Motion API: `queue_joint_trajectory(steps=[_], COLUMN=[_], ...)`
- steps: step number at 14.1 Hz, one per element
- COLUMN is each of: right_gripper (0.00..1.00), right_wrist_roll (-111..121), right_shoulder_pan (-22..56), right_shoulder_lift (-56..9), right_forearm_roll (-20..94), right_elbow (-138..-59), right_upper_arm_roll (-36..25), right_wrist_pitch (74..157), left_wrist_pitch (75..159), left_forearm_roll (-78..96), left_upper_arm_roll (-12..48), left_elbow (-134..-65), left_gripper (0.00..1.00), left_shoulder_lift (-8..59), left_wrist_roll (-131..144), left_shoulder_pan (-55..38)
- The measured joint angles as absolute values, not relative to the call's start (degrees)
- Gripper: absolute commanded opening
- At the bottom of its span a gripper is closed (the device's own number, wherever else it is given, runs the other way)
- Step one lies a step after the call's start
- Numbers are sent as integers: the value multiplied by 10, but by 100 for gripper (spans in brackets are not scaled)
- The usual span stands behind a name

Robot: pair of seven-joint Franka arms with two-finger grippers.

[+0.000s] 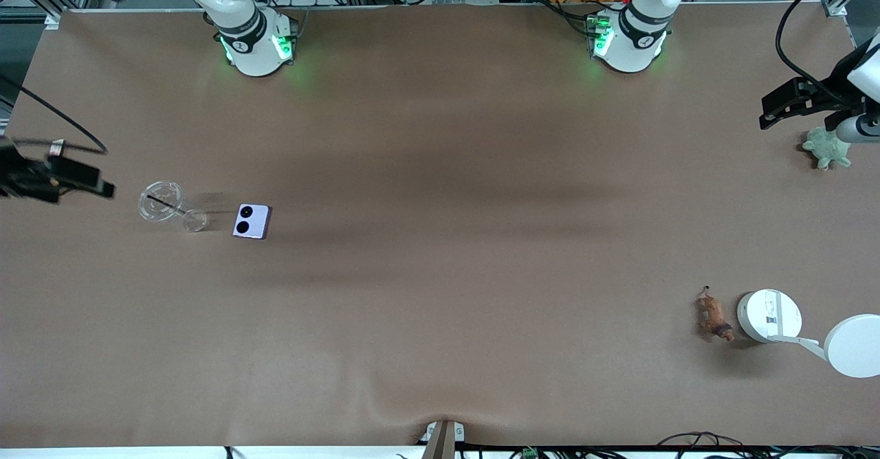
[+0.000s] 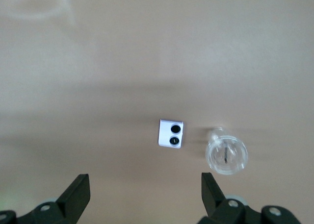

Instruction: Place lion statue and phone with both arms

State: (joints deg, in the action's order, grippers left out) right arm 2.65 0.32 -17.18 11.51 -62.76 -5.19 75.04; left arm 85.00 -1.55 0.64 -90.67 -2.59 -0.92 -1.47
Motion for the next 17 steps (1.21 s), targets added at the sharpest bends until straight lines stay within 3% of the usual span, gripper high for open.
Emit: queue_joint_trajectory(steps=[6, 12, 17], right_gripper=[100, 100, 100], right_wrist_roll=[-70, -93, -90], right_shoulder_pan=[1, -6, -9], right_shoulder_lift=[-79, 52, 73], right_forearm_roll=[66, 53, 50], right_elbow=[-669, -881, -894], right_upper_arm_roll=[-20, 3, -2], right_wrist_pitch=[683, 774, 792], left_wrist_pitch=[850, 850, 849], left_forearm_roll=[-15, -14, -14], left_upper_arm_roll=[6, 6, 6], left_elbow=[-907, -907, -907], left_gripper=[100, 100, 100], left_shoulder_lift=[-26, -26, -26], left_wrist_roll=[-9, -9, -9], left_shoulder_pan=[-15, -15, -15])
